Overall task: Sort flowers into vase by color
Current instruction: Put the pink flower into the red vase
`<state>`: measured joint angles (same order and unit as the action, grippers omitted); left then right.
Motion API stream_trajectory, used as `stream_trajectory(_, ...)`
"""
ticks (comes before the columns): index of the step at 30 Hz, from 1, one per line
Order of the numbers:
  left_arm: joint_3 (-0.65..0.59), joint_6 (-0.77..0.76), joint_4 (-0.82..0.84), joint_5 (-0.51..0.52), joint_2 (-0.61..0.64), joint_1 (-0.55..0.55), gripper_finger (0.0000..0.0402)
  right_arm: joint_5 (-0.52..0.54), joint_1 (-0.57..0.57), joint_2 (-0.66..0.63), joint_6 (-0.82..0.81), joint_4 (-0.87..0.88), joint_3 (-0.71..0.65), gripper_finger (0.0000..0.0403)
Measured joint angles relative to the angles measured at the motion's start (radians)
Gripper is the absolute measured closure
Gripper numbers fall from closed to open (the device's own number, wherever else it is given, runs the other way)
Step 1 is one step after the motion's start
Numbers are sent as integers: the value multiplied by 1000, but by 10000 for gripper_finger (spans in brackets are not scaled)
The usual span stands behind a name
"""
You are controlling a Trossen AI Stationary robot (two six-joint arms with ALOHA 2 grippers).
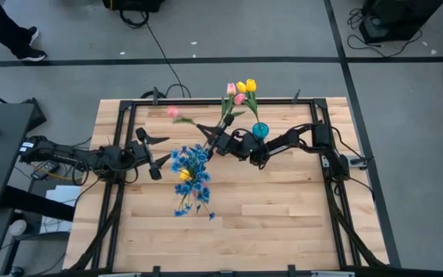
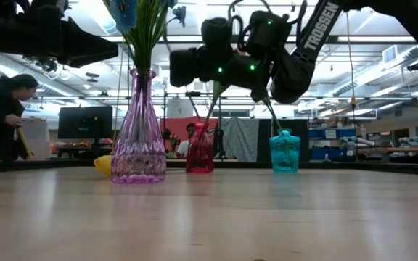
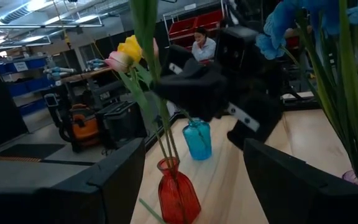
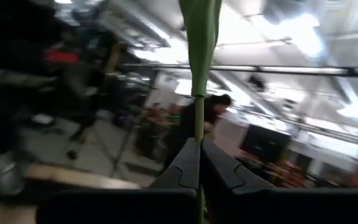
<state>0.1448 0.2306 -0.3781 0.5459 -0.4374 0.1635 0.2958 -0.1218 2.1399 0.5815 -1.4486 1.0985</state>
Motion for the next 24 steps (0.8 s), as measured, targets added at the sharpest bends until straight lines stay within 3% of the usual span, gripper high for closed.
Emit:
stream_trajectory(10,0,3,2,0,0,0,122,-1,6,0,131,-23,1,389)
stream_trajectory(24,-1,4,3,0,0,0,122,-37,-45,0,-28,58,1,389)
